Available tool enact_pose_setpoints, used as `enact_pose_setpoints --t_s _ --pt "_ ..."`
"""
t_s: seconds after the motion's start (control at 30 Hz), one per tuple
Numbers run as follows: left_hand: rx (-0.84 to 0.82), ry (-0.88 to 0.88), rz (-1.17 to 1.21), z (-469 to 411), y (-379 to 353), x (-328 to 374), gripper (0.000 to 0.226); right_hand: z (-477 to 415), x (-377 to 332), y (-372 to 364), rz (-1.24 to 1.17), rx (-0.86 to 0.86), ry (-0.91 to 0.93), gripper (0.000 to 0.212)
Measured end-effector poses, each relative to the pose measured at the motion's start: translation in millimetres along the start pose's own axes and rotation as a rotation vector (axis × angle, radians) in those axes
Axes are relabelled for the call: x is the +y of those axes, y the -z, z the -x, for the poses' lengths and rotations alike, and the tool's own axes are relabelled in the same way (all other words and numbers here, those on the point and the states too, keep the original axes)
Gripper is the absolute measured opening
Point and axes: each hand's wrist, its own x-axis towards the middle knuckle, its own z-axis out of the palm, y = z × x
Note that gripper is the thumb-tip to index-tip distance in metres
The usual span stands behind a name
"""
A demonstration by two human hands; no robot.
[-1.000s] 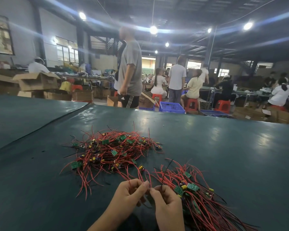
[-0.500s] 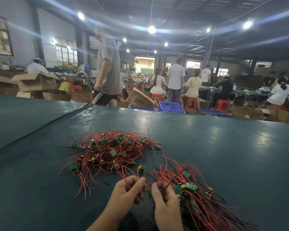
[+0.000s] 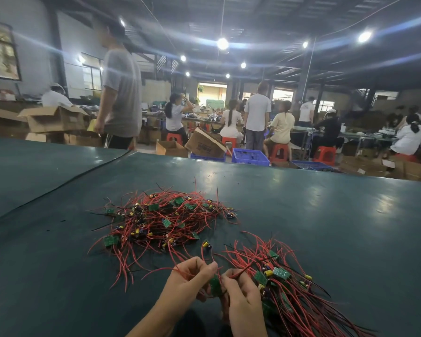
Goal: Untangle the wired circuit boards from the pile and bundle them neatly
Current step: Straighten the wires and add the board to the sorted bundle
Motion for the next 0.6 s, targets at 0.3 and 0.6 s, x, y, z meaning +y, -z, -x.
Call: enact_pose_setpoints --t_s 0.3,0.6 --pt "-0.119 0.183 0.041 0.9 -2.3 -0.8 0.039 -2.3 2.4 0.6 0.000 0.050 0.078 0.014" --pt "-0.096 0.312 0.065 -1.8 -2.4 -1.3 0.055 0.2 -0.3 -1.9 -0.001 0.027 0.020 0.014"
